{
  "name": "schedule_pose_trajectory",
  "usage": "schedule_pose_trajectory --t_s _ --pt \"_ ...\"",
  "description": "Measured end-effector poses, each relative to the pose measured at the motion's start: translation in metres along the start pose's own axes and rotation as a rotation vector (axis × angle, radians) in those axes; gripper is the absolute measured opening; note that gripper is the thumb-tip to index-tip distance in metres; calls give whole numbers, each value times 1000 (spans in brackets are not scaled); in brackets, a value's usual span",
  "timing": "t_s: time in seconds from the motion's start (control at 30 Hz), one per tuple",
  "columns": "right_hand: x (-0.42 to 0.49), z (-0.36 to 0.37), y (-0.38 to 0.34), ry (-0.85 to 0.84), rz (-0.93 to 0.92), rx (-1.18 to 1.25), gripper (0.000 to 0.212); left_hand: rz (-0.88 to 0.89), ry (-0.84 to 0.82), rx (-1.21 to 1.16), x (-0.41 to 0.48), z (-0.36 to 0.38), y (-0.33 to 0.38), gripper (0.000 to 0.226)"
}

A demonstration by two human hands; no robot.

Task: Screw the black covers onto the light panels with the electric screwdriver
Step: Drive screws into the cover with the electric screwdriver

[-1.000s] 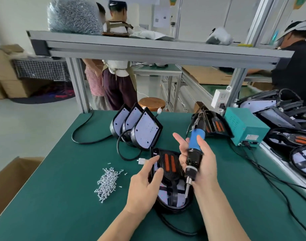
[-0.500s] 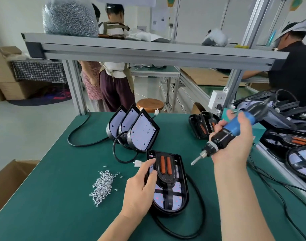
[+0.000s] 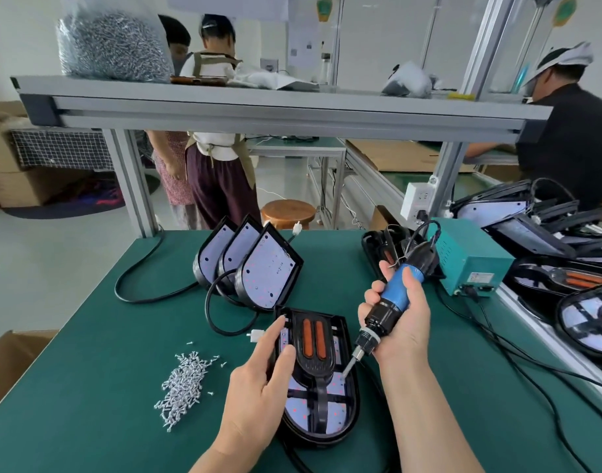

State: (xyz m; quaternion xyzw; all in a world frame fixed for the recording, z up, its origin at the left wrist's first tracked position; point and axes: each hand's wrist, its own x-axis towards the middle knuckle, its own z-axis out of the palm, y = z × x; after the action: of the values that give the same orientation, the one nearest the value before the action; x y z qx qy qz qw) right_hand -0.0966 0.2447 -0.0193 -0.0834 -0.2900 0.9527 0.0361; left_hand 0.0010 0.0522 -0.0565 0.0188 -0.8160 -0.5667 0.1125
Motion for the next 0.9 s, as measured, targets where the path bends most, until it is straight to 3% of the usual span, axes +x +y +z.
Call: schedule_pose_trajectory --t_s 0.2,0.43,0.7,0.9 --pt "0 2 4 -41 18 -25 50 -44 80 235 6 -16 17 48" --pt "0 0 3 -65 18 2 60 -5 269 693 18 -43 15 13" --pt "0 0 5 -79 25 10 54 -45 132 1021 27 -60 2 40" --pt "0 0 6 -96 34 5 53 -32 69 1035 26 -62 -5 37"
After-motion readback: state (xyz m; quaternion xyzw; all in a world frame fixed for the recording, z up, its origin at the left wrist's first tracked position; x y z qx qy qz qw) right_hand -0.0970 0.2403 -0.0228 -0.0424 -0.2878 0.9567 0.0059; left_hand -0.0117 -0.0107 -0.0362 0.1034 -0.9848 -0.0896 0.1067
